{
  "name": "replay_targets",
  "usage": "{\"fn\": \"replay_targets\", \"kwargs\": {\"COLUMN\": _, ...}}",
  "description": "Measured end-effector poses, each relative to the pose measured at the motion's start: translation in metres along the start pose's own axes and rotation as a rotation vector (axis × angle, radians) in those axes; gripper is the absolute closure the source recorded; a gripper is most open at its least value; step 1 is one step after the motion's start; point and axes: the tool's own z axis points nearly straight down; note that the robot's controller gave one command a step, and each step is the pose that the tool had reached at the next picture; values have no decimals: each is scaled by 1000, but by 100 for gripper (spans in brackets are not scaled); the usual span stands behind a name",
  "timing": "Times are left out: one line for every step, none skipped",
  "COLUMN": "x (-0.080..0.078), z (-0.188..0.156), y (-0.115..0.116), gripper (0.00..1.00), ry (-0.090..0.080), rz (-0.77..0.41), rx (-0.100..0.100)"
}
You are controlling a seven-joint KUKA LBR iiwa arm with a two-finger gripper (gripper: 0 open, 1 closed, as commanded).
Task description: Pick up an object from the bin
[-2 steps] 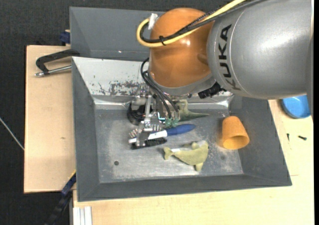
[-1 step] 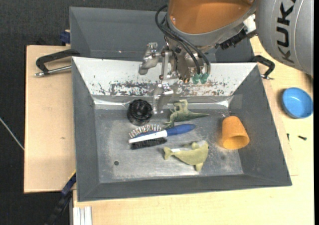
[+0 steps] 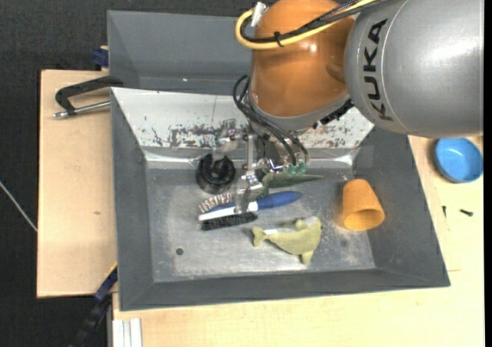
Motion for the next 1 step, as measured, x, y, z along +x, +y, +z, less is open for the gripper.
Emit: {"fn": "replay_targets", "kwargs": {"x": 8, "z": 141, "y": -56, "gripper": 0, "ry": -3, "rz": -250, "rx": 1}}
